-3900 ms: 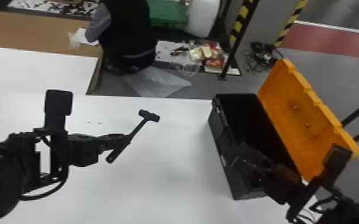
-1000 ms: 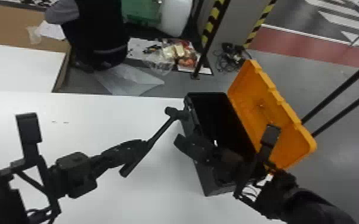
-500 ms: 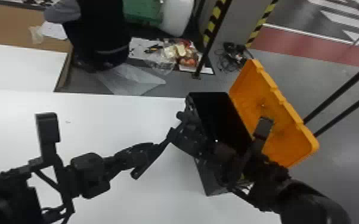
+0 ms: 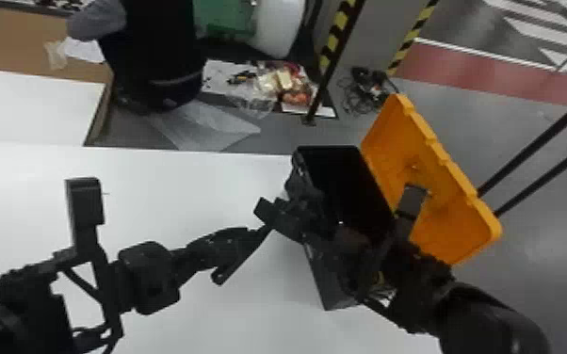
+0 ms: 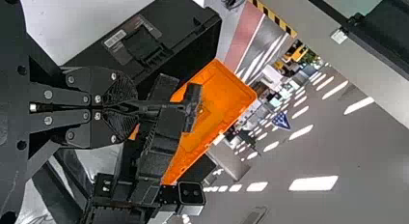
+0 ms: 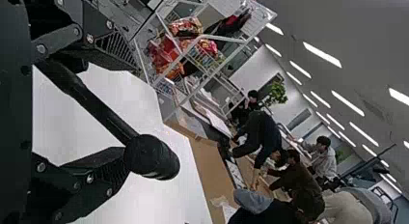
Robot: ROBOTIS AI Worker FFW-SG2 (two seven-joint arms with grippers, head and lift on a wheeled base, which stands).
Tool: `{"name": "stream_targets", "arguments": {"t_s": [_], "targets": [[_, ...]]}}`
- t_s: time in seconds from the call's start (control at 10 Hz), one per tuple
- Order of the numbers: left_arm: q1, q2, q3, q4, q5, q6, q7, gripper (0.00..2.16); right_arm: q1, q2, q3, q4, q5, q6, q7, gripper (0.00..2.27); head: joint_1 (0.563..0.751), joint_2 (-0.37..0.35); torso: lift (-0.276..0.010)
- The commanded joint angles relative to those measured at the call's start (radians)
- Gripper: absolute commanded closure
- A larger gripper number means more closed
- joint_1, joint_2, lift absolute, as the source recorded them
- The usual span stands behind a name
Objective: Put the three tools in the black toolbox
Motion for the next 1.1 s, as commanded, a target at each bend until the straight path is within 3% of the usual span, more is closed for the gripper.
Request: {"name": "stream_targets", "arguments": {"t_s": [0.0,0.1,0.5,0.6,0.8,0.9,1.0], "targets": [[0.004,0.002,-0.003,0.007,-0.002,-0.001,-0.001,1.97,-0.011,0.0,0.001,-0.001,0.005,0.042,-0.001,2.02,0.695,-0.333,-0.055],[0.007,0.002,-0.003,0.018,-0.006,-0.004,-0.005,1.97,-0.009,0.0,0.004,-0.003,0.014,0.042,-0.003,2.25,0.695,-0.334,-0.055],[0.015,0.002,-0.005,0.035,-0.022,-0.031,-0.003,1.97,-0.001,0.006,0.004,-0.021,0.025,0.042,-0.013,2.25,0.695,-0.33,-0.055],[0.018,0.002,-0.006,0.035,-0.024,-0.047,-0.001,1.87,0.002,0.006,0.004,-0.035,0.037,0.039,-0.013,2.25,0.695,-0.328,-0.055],[0.04,0.011,0.007,0.014,-0.024,-0.062,-0.006,0.86,-0.001,-0.017,-0.016,-0.064,0.101,0.042,-0.013,2.25,0.695,-0.329,-0.055],[0.058,0.026,0.035,-0.014,-0.024,-0.062,0.0,0.05,-0.018,-0.043,-0.062,-0.066,0.08,0.075,-0.013,2.25,0.695,-0.332,-0.055],[0.098,0.031,0.078,-0.065,-0.055,-0.062,0.02,0.02,-0.047,-0.066,-0.097,-0.066,0.068,0.109,-0.013,2.25,0.695,-0.338,-0.055]]}}
